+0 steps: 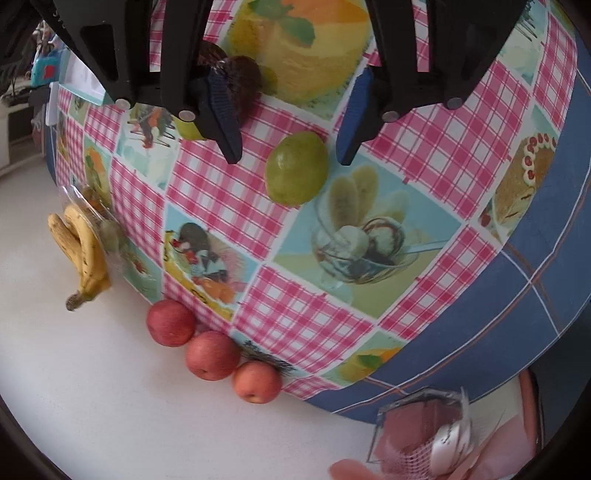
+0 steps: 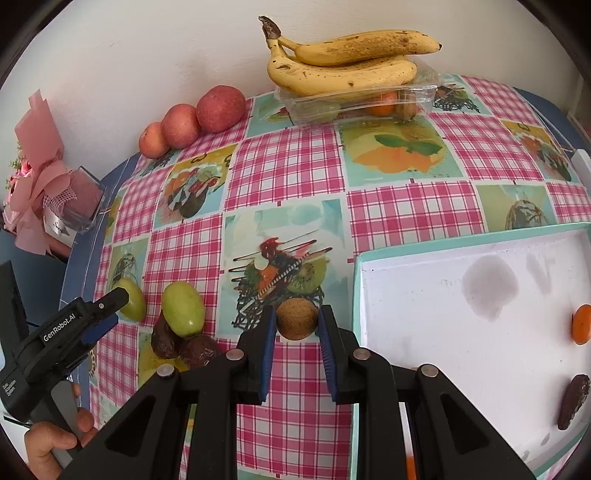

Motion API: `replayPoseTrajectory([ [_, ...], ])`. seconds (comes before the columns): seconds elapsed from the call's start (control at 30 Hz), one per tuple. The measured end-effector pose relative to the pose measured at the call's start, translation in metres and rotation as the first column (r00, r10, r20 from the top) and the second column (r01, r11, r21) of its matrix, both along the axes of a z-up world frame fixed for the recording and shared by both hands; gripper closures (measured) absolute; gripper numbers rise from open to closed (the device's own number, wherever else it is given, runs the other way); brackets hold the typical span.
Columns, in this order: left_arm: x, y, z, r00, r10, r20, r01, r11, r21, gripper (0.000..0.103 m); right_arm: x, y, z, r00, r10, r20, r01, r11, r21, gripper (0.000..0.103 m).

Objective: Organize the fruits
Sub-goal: 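Grasp a small brown kiwi with the right tool while the left tool grasps a green pear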

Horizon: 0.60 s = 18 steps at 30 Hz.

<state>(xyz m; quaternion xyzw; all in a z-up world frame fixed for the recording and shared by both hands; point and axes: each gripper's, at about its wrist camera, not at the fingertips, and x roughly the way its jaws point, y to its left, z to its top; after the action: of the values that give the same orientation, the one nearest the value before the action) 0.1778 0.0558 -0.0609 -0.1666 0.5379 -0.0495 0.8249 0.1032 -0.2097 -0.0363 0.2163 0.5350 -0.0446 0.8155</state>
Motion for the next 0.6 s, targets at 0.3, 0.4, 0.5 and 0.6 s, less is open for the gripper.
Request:
replayPoseTrajectory([
  [0.3, 0.010, 0.008, -0.010, 0.999, 0.036, -0.003, -0.036, 0.999, 0.004, 0.044, 0.005, 0.001, -0.005, 1.000, -0.001, -0.007, 0.001, 1.000, 0.011, 0.079],
  [0.4, 0.014, 0.014, -0.010, 0.999, 0.054, 0.003, -0.054, 0.999, -0.001, 0.043, 0.005, 0.000, -0.006, 1.000, -0.003, -0.009, 0.003, 1.000, 0.014, 0.079],
  [0.5, 0.019, 0.018, -0.009, 0.998, 0.064, 0.014, -0.064, 0.998, 0.003, 0.042, 0.006, 0.001, -0.008, 1.000, -0.002, -0.012, 0.002, 1.000, 0.014, 0.079],
  [0.6, 0.023, 0.016, -0.013, 0.999, 0.053, 0.013, -0.053, 0.999, -0.005, 0.042, 0.007, 0.001, -0.010, 1.000, -0.004, -0.014, 0.004, 1.000, 0.018, 0.079],
])
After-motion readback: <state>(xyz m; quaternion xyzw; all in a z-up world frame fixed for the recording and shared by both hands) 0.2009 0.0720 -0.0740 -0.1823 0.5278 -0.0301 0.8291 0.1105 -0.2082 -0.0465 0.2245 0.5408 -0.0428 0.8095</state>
